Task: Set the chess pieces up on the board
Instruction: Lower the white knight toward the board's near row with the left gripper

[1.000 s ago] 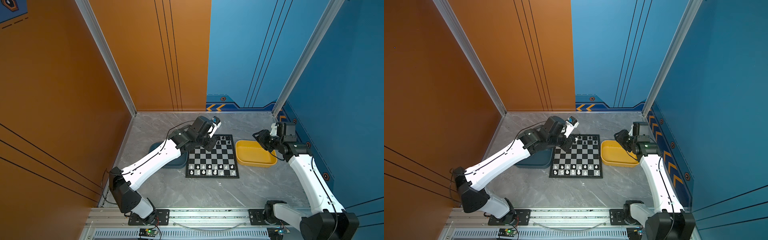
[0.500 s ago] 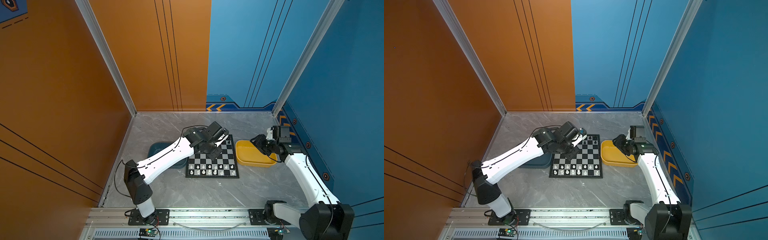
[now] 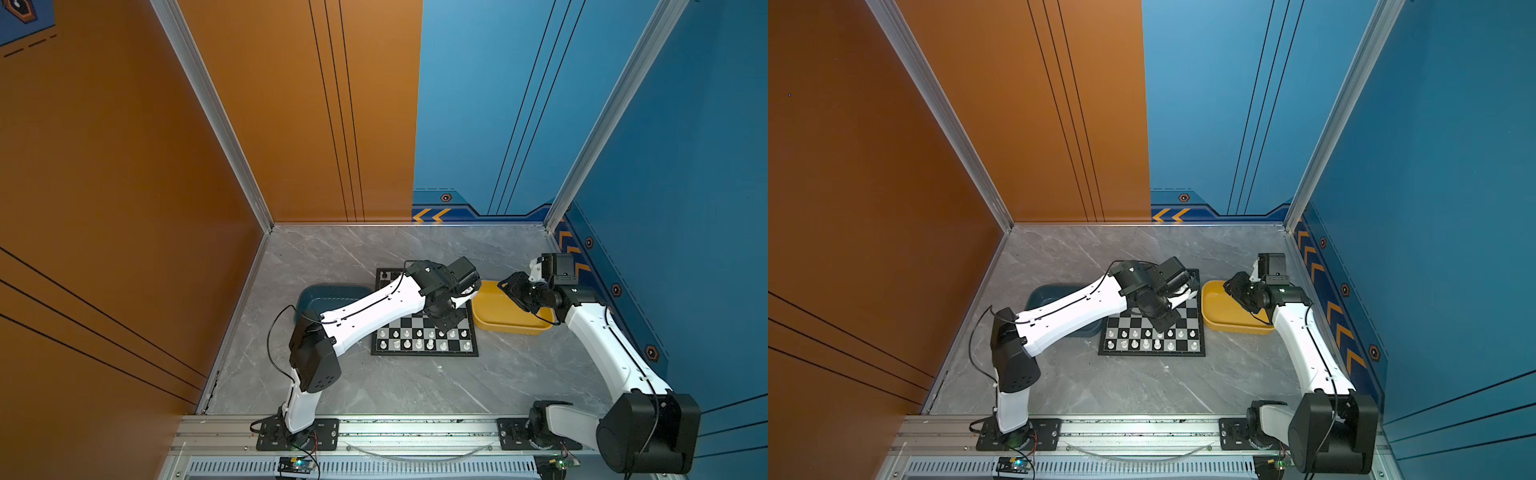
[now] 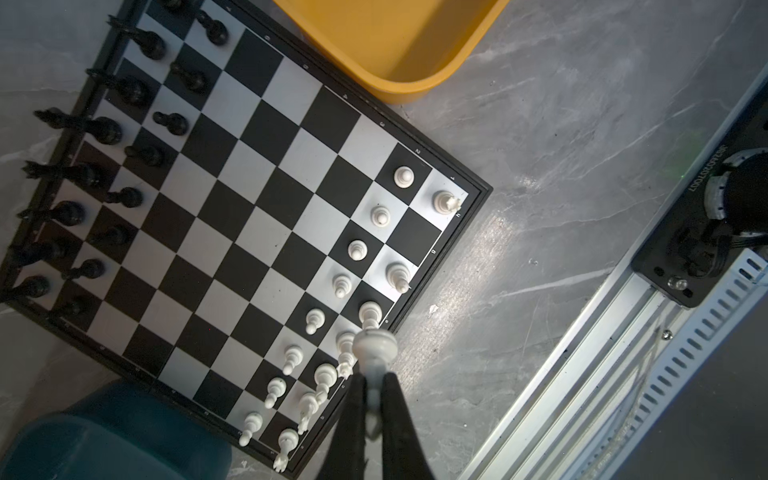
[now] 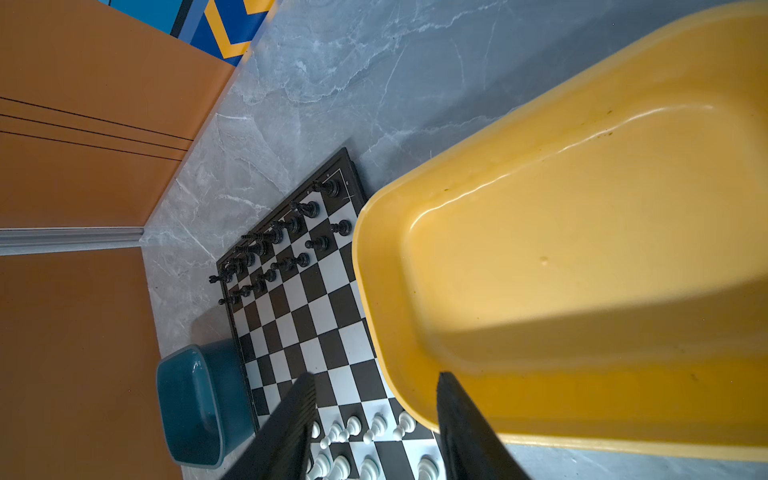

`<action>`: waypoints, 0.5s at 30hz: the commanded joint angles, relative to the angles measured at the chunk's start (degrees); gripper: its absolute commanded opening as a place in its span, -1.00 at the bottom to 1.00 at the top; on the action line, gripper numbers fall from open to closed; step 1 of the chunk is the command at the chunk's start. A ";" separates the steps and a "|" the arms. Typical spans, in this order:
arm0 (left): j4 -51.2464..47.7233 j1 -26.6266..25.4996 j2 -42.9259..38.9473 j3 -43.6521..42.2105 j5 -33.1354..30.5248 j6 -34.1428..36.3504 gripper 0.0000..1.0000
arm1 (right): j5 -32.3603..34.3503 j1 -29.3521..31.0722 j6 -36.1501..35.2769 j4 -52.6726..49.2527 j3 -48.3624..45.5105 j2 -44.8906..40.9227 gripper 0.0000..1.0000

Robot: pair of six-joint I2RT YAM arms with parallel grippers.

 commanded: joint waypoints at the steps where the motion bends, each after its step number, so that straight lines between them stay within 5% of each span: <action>1: -2.48 -1.06 1.51 2.10 1.72 1.28 -1.00 | -0.69 -0.74 -1.67 0.77 -0.98 0.69 0.00; 15: -3.57 -3.22 8.51 5.77 0.54 1.52 -1.00 | -1.57 -1.84 -2.37 1.38 -2.92 0.51 0.01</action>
